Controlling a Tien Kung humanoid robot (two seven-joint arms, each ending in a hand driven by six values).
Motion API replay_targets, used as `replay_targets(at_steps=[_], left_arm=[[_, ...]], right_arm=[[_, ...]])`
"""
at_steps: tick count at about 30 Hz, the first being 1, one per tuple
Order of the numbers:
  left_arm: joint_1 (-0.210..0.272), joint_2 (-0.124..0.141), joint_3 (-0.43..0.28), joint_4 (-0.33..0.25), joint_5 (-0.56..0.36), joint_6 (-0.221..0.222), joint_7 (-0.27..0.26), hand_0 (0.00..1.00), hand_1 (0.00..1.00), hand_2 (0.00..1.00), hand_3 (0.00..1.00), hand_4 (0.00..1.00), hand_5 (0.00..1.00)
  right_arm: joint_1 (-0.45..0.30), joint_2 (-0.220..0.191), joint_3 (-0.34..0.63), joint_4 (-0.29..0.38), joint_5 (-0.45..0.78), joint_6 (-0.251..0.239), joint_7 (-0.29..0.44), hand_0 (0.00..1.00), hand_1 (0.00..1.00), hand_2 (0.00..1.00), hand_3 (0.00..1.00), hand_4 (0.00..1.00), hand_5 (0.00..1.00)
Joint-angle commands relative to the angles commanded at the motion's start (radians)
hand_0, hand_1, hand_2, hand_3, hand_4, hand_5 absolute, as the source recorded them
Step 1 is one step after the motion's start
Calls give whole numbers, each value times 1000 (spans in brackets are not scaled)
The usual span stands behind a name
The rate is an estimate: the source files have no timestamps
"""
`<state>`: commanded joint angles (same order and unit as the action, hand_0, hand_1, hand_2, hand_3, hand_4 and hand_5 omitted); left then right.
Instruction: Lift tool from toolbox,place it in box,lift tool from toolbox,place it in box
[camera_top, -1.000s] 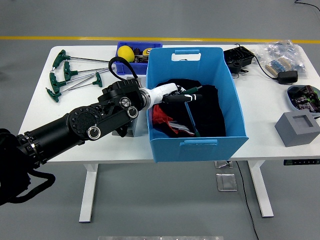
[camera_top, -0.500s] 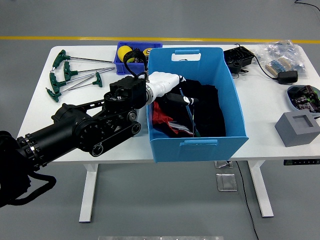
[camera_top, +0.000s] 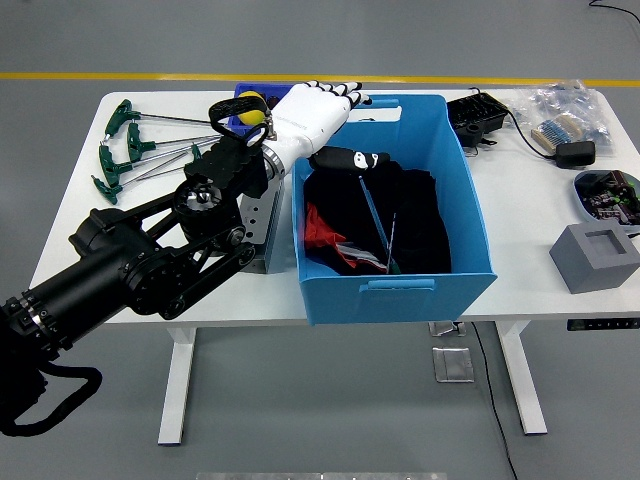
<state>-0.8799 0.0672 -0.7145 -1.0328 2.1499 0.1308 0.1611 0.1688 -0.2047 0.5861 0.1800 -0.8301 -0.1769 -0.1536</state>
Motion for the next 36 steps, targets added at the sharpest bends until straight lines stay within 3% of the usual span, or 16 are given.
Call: replay_targets(at_steps=[4, 5, 12, 17, 21, 25, 29, 36], left_arm=[[49, 13, -102, -38, -21, -17, -38, 790, 810, 922, 827, 873, 784], [68, 14, -135, -52, -29, -21, -47, 766, 782, 883, 794, 865, 747], [154, 2, -319, -111, -72, -39, -85, 753, 772, 857, 773, 862, 735], [197, 14, -422, -153, -91, -69, -109, 757, 767, 854, 759, 844, 704], [244, 25, -510, -179, -187, -106, -173, 757, 767, 854, 759, 844, 704], [303, 40, -583, -207, -277, -113, -233, 754, 766, 847, 752, 844, 697], [358, 50, -641, -229, -329, -116, -245, 753, 759, 844, 752, 843, 688], [465, 57, -753, -261, -459, -138, -215, 754, 752, 843, 753, 846, 689]], right_arm=[[-2, 0, 6, 0, -1, 0, 1, 625, 609, 686, 535, 789, 570], [-2, 1, 10, 0, -4, 0, 0, 626, 609, 685, 536, 789, 570], [-1, 2, 11, 0, -3, -1, 2, 626, 608, 685, 535, 789, 570], [-1, 2, 16, 0, -4, -3, 3, 626, 608, 685, 535, 789, 570], [-3, 3, 27, 0, -12, -3, 2, 626, 608, 685, 535, 789, 570], [-5, 4, 36, 0, -18, -3, 2, 624, 608, 685, 536, 789, 570], [-6, 3, 43, 0, -24, -3, 2, 622, 608, 685, 536, 788, 571], [-8, 5, 57, 0, -32, -3, 3, 622, 609, 685, 535, 787, 571]])
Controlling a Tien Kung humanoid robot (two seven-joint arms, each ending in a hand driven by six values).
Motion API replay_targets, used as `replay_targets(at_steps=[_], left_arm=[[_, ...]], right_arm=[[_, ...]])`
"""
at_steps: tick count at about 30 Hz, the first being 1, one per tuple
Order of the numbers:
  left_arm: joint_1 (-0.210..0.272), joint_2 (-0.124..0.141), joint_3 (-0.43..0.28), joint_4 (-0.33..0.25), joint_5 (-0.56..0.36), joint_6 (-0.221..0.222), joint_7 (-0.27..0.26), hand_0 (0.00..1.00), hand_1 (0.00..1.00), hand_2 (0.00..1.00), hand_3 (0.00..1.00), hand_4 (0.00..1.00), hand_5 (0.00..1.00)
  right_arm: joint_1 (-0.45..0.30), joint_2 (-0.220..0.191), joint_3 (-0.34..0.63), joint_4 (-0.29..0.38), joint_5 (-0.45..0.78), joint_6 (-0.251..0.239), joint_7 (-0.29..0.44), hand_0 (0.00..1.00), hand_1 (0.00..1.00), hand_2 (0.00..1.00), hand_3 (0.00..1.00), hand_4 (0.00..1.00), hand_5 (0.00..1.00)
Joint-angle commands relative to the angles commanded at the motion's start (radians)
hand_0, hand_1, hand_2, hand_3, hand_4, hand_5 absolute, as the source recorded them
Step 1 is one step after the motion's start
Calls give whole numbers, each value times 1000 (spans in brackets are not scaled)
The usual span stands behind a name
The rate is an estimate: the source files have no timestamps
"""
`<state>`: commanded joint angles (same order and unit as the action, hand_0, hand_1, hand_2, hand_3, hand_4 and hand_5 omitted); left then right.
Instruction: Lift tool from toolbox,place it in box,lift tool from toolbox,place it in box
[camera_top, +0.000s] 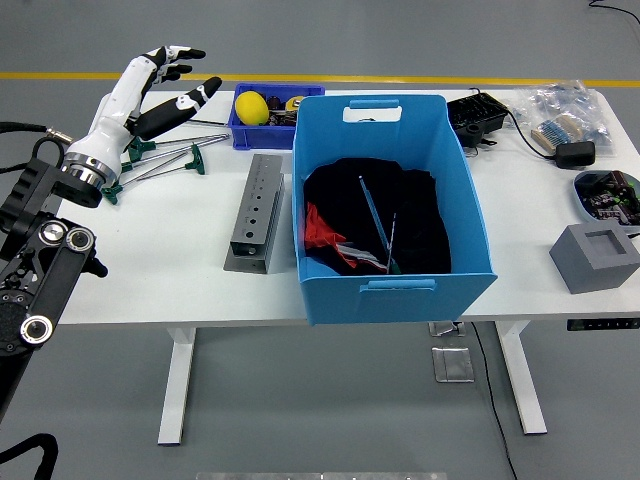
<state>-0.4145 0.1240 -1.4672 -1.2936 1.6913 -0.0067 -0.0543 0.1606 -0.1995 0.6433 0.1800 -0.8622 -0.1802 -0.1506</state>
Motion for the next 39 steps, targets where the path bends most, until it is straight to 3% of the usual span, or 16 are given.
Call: replay_targets(at_steps=[10, 15, 20, 24, 31, 39], left_arm=[[142, -47, -150, -43, -145, 30, 14, 753, 743, 835, 754, 849, 692], [219, -81, -155, -34, -303, 81, -59, 752, 738, 825, 757, 850, 692], [291, -124, -168, -35, -396, 81, -83, 751, 736, 817, 757, 853, 693], [332, -119, -165, -49, -450, 66, -82, 754, 737, 813, 751, 855, 695], [361, -65, -176, -70, -447, 10, -20, 762, 740, 823, 772, 861, 704], [350, -73, -181, -72, -461, -38, 16, 772, 749, 837, 809, 872, 731]], right_arm=[[-15, 5, 22, 0, -17, -1, -2, 619, 608, 685, 534, 784, 573], [-26, 9, 31, 0, -30, 1, -3, 618, 608, 685, 533, 784, 572], [-31, 12, 41, 0, -43, 2, -6, 619, 607, 684, 533, 782, 572], [-32, 12, 45, 0, -48, 3, -6, 620, 607, 683, 533, 781, 570], [-35, 14, 55, 0, -56, 3, -7, 620, 607, 684, 533, 779, 569], [-30, 14, 58, 0, -55, 1, -6, 621, 607, 684, 533, 777, 567]])
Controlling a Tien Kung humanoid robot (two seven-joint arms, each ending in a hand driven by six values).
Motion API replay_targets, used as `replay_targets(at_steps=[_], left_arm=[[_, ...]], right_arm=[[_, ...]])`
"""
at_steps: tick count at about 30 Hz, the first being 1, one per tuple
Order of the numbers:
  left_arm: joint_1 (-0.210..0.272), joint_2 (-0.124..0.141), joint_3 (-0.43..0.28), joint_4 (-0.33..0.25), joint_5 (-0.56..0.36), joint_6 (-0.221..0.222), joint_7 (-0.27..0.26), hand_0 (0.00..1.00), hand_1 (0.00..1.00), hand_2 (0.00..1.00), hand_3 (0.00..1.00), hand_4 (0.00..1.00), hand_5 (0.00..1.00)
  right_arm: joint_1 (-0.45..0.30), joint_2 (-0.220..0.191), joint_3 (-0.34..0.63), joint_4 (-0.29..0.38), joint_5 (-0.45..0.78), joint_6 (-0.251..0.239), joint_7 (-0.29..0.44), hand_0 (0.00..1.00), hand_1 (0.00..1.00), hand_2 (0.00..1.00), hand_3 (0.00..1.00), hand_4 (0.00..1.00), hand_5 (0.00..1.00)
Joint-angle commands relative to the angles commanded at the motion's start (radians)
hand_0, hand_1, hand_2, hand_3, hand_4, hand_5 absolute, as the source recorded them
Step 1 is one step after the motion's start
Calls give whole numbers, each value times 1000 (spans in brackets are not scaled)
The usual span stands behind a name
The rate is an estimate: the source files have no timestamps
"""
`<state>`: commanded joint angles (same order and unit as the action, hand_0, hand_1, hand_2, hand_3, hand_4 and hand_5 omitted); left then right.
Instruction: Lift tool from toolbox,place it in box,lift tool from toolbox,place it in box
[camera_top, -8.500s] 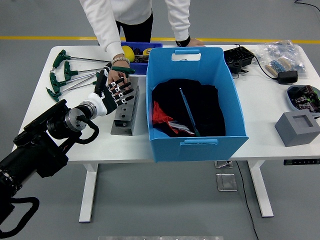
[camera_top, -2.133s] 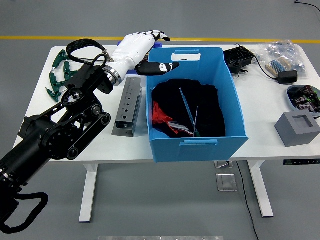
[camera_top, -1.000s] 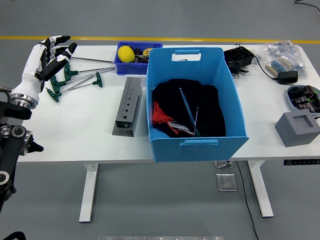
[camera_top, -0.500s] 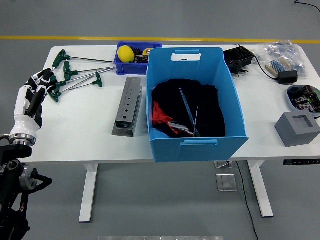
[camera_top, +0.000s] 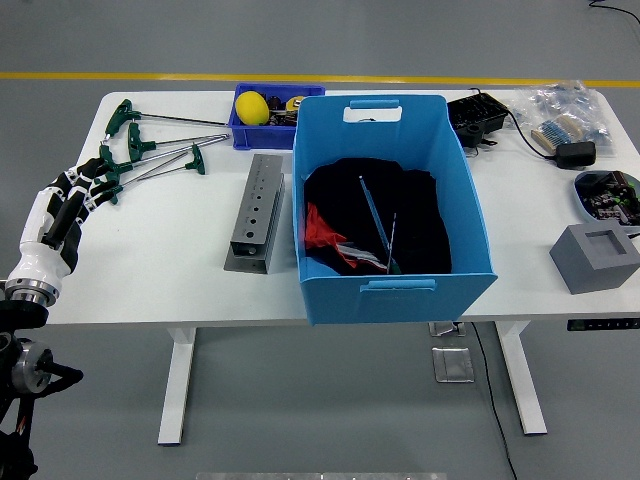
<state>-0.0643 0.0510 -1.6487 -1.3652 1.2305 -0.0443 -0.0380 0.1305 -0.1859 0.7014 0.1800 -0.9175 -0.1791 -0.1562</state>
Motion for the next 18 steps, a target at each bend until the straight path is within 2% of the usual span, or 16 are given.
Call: replay_targets(at_steps=[1, 2, 9, 13, 14, 18], left_arm=[[-2, 0, 1, 0, 2, -6, 4, 772, 749, 837, 809, 872, 731], [-4, 0, 3, 0, 5, -11, 7, 784, 756, 849, 814, 891, 772], [-4, -2, 8, 0, -12, -12, -2, 786, 760, 852, 817, 900, 792], [-8, -1, 9, 1, -8, -29, -3, 786, 760, 852, 817, 900, 792], [-9, -2, 9, 1, -7, -33, -3, 800, 773, 863, 818, 923, 851], [-9, -2, 13, 4, -7, -44, -5, 800, 773, 863, 818, 923, 851]], right_arm=[[1, 0, 0, 0, 0, 0, 0, 621, 607, 684, 533, 777, 567], [1, 0, 0, 0, 0, 0, 0, 621, 607, 684, 532, 776, 566], [4, 0, 2, 0, 2, -1, 0, 621, 607, 684, 532, 775, 565], [5, 0, 4, 0, -2, 0, -1, 621, 607, 684, 532, 775, 565], [5, 1, 4, 0, -2, 0, -1, 621, 607, 684, 532, 775, 565], [6, 1, 5, 0, -5, 1, -2, 621, 607, 684, 532, 775, 565]])
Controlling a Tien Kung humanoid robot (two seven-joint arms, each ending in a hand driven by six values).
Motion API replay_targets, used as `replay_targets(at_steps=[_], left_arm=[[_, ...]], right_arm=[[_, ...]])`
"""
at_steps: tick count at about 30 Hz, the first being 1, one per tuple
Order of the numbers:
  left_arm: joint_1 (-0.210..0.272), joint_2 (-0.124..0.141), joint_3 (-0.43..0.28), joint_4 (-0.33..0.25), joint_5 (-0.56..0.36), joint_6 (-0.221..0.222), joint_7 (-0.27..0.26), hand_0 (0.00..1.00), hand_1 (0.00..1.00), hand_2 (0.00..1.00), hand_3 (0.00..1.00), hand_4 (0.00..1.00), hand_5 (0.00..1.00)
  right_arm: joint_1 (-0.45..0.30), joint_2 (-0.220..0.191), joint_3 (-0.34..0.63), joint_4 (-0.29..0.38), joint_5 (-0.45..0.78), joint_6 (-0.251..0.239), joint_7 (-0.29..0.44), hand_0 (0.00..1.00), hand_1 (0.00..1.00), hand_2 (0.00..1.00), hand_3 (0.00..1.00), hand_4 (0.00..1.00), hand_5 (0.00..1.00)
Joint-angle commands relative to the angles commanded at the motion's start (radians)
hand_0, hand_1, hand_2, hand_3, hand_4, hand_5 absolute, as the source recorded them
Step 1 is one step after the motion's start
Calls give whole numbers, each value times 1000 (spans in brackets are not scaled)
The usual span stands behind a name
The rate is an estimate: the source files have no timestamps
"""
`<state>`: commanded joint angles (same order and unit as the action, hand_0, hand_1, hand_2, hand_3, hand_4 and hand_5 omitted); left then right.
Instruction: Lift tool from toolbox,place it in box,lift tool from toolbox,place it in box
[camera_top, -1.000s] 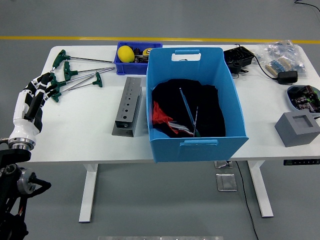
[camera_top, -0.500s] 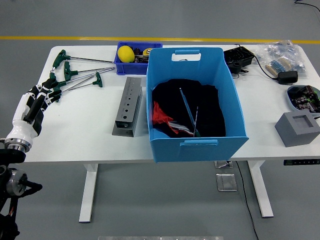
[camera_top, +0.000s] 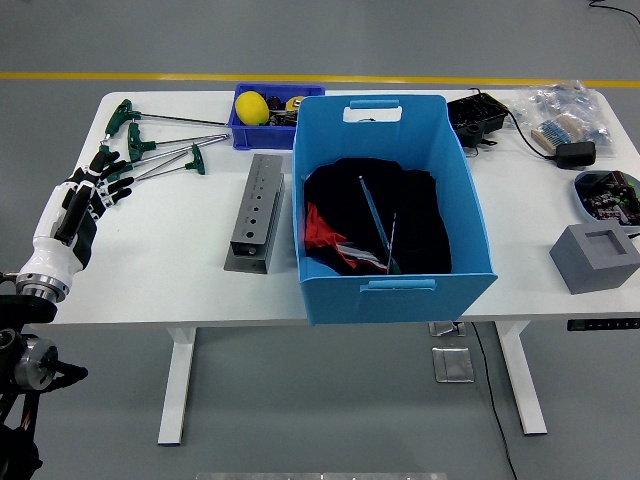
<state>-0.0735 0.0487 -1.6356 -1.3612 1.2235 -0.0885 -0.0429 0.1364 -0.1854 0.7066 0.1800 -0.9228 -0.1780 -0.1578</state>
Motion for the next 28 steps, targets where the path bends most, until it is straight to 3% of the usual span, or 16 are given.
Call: replay_targets(at_steps=[1, 2, 7, 8, 19, 20, 28], left_arm=[[0, 0, 0, 1, 1, -1, 0, 800, 773, 863, 818, 923, 851], [1, -1, 1, 1, 1, -2, 0, 842, 847, 897, 827, 940, 916], [4, -2, 6, 6, 5, 5, -7, 842, 847, 897, 827, 940, 916], [4, -2, 7, 7, 7, 8, -9, 958, 968, 980, 868, 948, 919], [3, -2, 15, 10, 9, 7, -26, 998, 998, 998, 919, 966, 954], [3, -2, 15, 10, 7, 6, -27, 998, 998, 998, 979, 974, 968], [3, -4, 16, 13, -1, 13, -35, 998, 998, 998, 998, 973, 961]], right_arm=[[0, 0, 0, 0, 0, 0, 0, 621, 607, 684, 532, 775, 565], [0, 0, 0, 0, 0, 0, 0, 620, 607, 684, 532, 776, 565], [1, -1, -2, 0, 2, 0, 1, 620, 607, 684, 532, 776, 565], [1, -1, -2, 0, 3, 0, 1, 620, 607, 684, 532, 776, 565], [4, -2, -2, 0, 5, -1, 2, 620, 607, 684, 532, 776, 564], [4, -2, -3, 0, 6, -1, 2, 620, 608, 684, 532, 776, 565], [5, -3, -6, 0, 8, -1, 3, 620, 606, 683, 532, 775, 566]])
